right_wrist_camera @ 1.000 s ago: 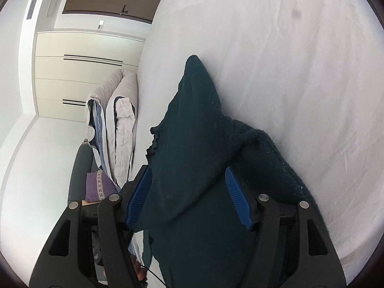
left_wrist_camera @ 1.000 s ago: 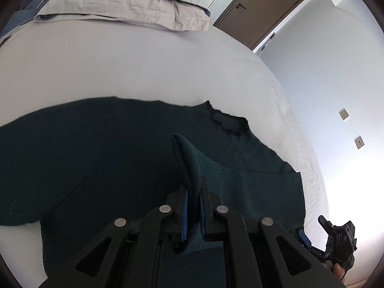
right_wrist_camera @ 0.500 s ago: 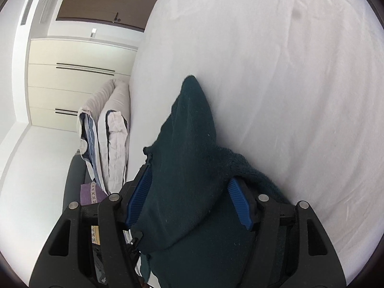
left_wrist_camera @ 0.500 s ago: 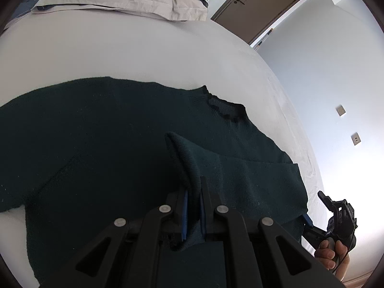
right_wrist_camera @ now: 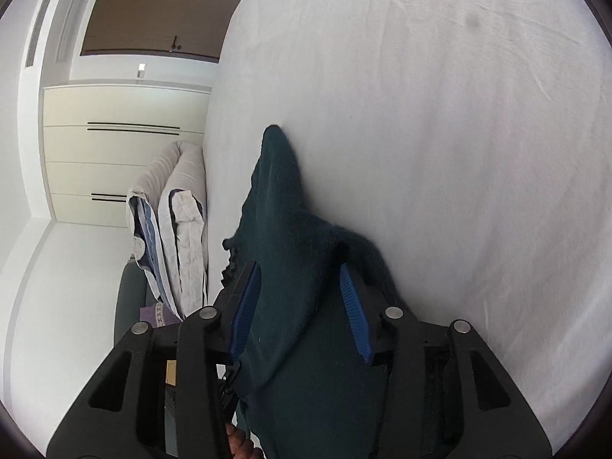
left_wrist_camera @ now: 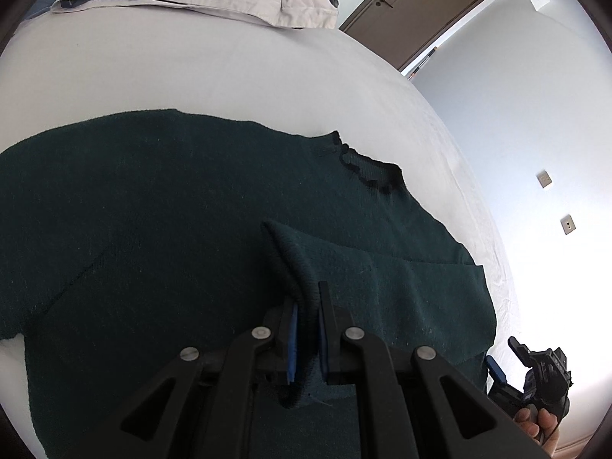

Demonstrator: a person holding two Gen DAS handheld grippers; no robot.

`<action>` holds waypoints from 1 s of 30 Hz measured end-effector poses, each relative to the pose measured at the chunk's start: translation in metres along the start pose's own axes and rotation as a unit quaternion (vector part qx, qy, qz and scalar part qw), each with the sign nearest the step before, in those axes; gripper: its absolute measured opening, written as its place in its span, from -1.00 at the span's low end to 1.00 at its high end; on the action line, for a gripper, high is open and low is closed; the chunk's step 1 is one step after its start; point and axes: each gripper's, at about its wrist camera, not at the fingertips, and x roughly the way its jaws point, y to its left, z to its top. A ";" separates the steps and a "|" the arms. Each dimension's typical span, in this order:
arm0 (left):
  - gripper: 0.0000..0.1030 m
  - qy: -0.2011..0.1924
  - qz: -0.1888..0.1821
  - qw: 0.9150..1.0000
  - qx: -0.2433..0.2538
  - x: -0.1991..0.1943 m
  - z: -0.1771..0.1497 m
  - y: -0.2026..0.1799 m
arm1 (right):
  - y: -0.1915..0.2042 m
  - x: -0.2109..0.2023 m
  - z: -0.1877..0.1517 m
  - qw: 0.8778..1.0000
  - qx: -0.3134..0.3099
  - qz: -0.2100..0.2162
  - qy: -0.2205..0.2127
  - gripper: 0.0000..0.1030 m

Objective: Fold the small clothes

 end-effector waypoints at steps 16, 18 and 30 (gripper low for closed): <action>-0.67 -0.005 -0.004 1.000 0.000 0.009 0.001 0.017 | 0.011 0.051 0.012 0.997 -0.081 0.009 0.011 -0.51; -0.67 -0.009 -0.010 1.000 -0.004 0.009 0.002 0.021 | 0.016 0.046 0.013 0.995 -0.096 -0.010 0.008 -0.48; -0.66 -0.020 -0.021 1.000 0.002 0.016 -0.003 0.024 | 0.079 0.086 0.048 0.986 -0.160 -0.038 0.014 -0.16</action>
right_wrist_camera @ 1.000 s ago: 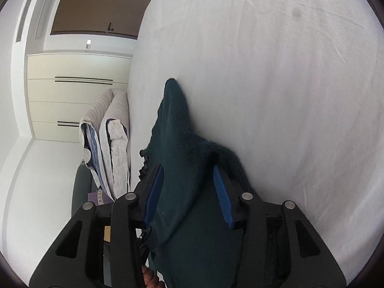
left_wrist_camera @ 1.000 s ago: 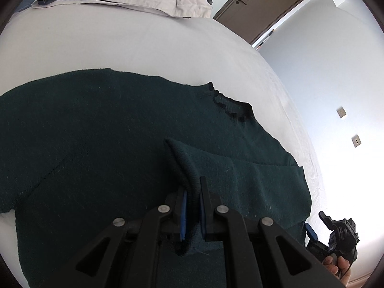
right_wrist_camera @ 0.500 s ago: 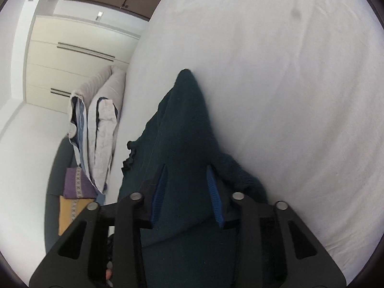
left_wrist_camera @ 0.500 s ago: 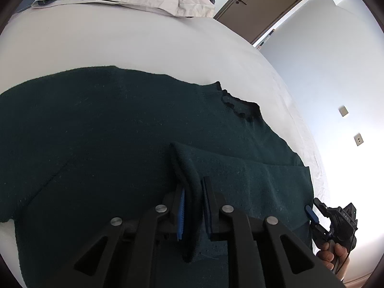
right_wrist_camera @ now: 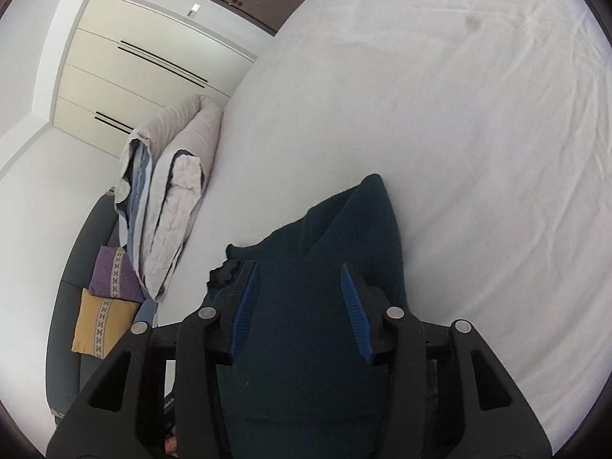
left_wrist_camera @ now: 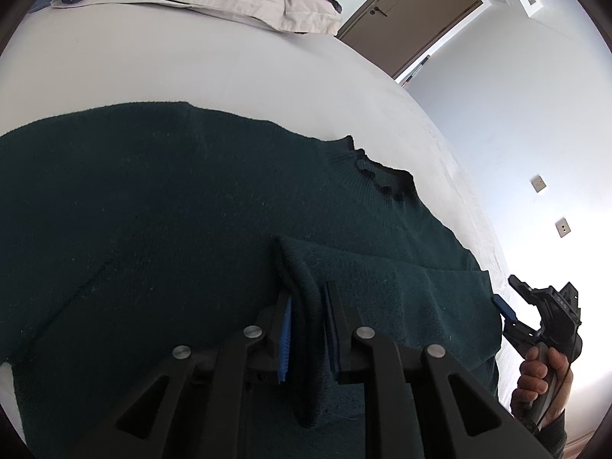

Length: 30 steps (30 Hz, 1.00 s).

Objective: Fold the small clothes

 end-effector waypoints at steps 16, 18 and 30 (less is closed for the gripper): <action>-0.66 -0.020 -0.021 1.000 0.003 0.003 -0.009 0.008 | 0.001 0.027 0.039 0.988 -0.101 -0.116 -0.012 -0.35; -0.66 -0.021 -0.022 1.000 0.004 0.002 -0.009 0.008 | 0.010 0.039 0.035 0.978 -0.142 -0.150 -0.002 -0.40; -0.64 -0.028 -0.017 0.999 0.014 0.001 -0.013 0.004 | 0.021 0.054 0.035 0.952 -0.202 -0.228 -0.026 -0.91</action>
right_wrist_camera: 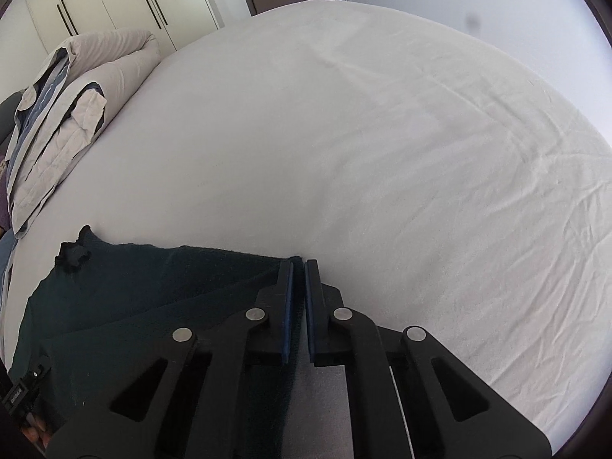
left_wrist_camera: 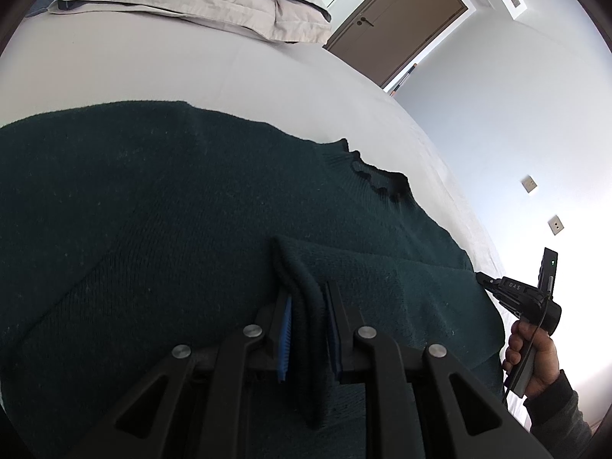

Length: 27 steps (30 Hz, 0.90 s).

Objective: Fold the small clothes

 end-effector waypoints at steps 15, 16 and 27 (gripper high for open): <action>0.36 -0.154 0.046 0.974 -0.161 -0.221 -0.014 0.125 | 0.078 -0.196 -0.075 0.971 -0.064 0.089 -0.210 0.78; 0.35 -0.167 0.052 0.966 -0.190 -0.238 -0.019 0.146 | 0.086 -0.203 -0.082 0.970 -0.070 0.103 -0.207 0.78; 0.33 -0.286 0.051 0.848 -0.444 -0.328 -0.088 0.304 | 0.175 -0.218 -0.148 0.969 -0.071 0.205 -0.117 0.74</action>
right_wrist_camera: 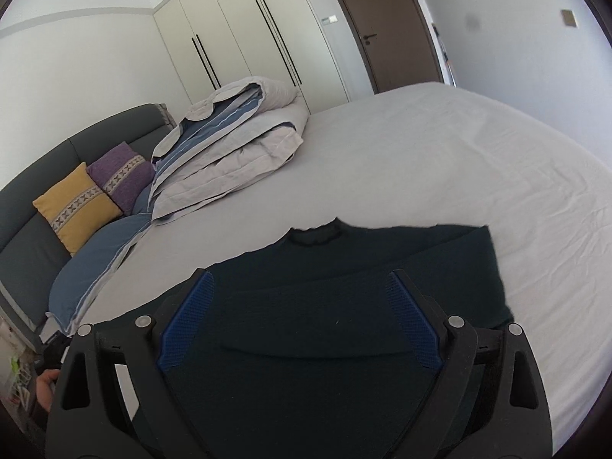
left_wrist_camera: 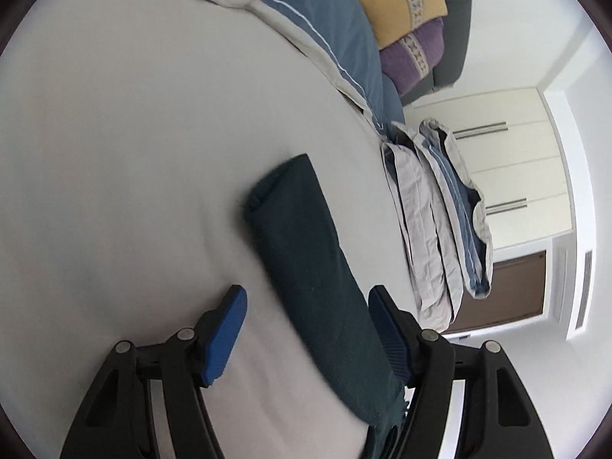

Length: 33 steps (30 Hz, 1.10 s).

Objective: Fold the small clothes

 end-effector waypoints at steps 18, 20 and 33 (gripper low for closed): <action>-0.85 0.034 0.000 0.968 0.247 0.038 -0.071 -0.168 | -0.046 0.002 -0.018 0.997 0.066 0.016 0.045 -0.15; -0.85 0.049 -0.017 0.941 0.334 0.041 -0.119 -0.214 | -0.054 -0.001 -0.019 0.996 0.071 0.015 0.043 -0.15; -0.29 0.253 0.014 0.756 0.604 0.129 -0.427 -0.223 | -0.103 0.002 -0.034 0.991 0.105 0.009 0.084 -0.11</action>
